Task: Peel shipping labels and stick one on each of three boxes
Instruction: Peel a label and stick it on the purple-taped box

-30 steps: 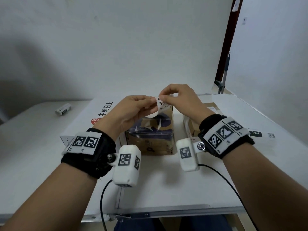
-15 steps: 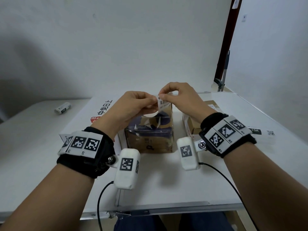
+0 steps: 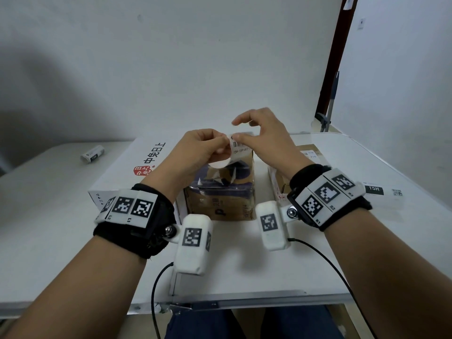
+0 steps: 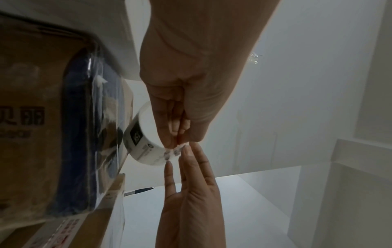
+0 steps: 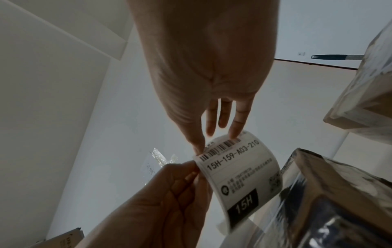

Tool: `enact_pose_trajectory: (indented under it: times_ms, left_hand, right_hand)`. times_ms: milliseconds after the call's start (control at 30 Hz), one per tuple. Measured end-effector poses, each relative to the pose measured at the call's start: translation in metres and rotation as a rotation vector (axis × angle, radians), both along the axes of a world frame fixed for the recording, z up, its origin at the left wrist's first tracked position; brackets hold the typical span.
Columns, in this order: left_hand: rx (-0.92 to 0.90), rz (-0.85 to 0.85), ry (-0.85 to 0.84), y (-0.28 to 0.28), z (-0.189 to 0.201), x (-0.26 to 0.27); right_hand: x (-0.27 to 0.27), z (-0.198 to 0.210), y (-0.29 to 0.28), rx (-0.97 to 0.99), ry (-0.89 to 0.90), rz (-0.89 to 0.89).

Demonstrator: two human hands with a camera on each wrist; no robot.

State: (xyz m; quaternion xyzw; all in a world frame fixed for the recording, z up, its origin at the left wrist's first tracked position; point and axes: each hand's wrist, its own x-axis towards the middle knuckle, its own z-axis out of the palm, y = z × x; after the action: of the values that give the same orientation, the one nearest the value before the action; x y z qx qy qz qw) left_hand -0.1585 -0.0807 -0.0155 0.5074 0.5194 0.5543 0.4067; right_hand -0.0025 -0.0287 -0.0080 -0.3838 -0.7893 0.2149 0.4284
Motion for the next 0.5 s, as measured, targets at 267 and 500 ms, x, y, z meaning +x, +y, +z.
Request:
enact_pose_trajectory:
  times_ms: [267, 500]
  left_hand:
    - [0.125, 0.099, 0.149, 0.003, -0.004, 0.006]
    - [0.175, 0.173, 0.327, 0.003, -0.003, 0.012]
  right_hand:
    - [-0.003, 0.0, -0.007, -0.132, 0.038, -0.014]
    - [0.001, 0.002, -0.011, -0.198, 0.093, -0.002]
